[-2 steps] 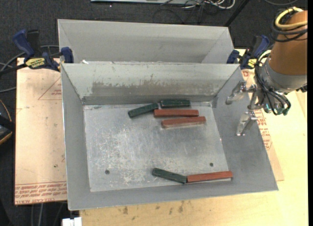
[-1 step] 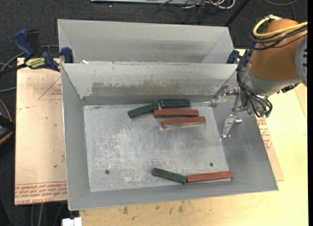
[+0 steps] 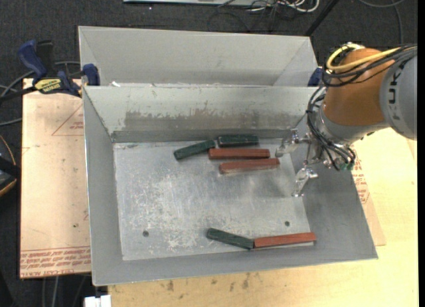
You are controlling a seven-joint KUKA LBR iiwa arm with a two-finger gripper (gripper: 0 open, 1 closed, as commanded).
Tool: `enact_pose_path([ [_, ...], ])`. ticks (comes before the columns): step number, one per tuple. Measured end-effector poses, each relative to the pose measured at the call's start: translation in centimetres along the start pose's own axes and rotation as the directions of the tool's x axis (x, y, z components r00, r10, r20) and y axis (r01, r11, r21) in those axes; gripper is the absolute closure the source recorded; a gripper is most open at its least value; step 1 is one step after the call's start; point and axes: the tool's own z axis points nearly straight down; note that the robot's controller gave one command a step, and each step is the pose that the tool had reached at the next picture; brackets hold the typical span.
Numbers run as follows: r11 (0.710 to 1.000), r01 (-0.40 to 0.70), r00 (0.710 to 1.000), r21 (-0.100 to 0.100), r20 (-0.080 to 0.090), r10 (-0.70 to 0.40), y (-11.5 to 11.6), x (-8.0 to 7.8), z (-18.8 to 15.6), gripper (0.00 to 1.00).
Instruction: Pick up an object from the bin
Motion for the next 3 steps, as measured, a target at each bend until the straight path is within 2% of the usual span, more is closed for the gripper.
enact_pose_path([
  [1,0.998,0.068,0.998,-0.002,-0.002,-0.068,3.65,-4.98,1.27,1.00],
  [2,0.998,0.068,0.998,-0.002,-0.003,-0.068,3.65,-4.98,1.27,0.00],
  [3,0.998,0.068,0.998,-0.001,-0.003,-0.068,3.65,-4.98,1.27,0.00],
])
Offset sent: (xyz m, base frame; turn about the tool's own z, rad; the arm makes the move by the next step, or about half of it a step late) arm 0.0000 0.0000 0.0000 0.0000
